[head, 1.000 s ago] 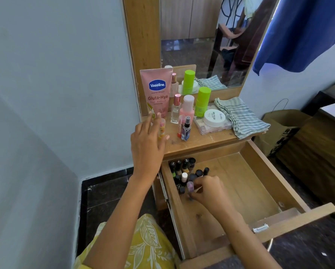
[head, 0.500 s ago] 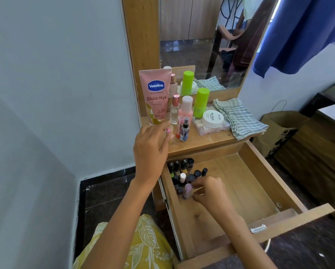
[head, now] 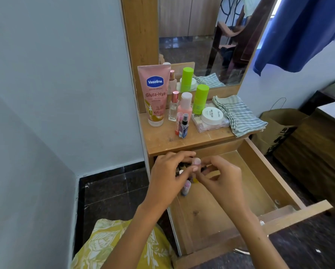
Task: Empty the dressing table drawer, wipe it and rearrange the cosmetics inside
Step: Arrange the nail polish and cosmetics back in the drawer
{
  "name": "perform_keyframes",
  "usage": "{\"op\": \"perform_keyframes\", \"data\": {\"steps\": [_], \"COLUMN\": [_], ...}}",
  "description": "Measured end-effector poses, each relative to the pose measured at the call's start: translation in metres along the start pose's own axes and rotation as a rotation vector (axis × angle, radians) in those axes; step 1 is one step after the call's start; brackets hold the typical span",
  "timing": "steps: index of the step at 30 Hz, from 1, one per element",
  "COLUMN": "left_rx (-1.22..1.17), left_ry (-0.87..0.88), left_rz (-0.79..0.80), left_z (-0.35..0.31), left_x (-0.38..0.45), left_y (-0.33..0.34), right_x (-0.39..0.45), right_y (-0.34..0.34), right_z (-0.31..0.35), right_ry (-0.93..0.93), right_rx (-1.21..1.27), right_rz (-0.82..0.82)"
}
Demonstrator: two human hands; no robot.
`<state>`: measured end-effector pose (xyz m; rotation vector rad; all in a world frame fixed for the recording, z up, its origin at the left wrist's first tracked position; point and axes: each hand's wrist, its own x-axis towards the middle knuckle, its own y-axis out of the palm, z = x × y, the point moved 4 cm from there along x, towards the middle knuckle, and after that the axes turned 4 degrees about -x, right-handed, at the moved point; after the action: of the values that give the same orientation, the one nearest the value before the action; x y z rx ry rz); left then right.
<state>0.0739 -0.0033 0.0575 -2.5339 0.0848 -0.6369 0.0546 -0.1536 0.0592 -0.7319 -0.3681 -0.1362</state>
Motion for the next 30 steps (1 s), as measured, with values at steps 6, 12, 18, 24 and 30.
{"op": "perform_keyframes", "data": {"steps": [6,12,18,24,30], "left_rx": [0.519,0.679,0.700,0.658,0.677], "left_ry": [-0.026,-0.037,-0.020,-0.077,-0.128], "left_rz": [0.144,0.225,0.182,0.211,0.229], "left_z": [0.030,0.043,0.039,0.031,0.025], "left_x": [-0.004,-0.012,-0.010,-0.009,-0.006], "left_y": [0.003,0.011,0.008,0.009,0.008], "right_x": [-0.007,-0.006,-0.006,-0.006,-0.007], "right_y": [0.019,0.045,0.051,0.054,0.045], "right_z": [-0.044,-0.050,-0.051,-0.051,-0.044], "right_ry": [0.316,0.298,0.293,0.273,0.262], "right_rx": [-0.323,-0.392,-0.319,-0.362,-0.481], "right_rz": [0.268,0.382,0.392,0.393,0.430]}}
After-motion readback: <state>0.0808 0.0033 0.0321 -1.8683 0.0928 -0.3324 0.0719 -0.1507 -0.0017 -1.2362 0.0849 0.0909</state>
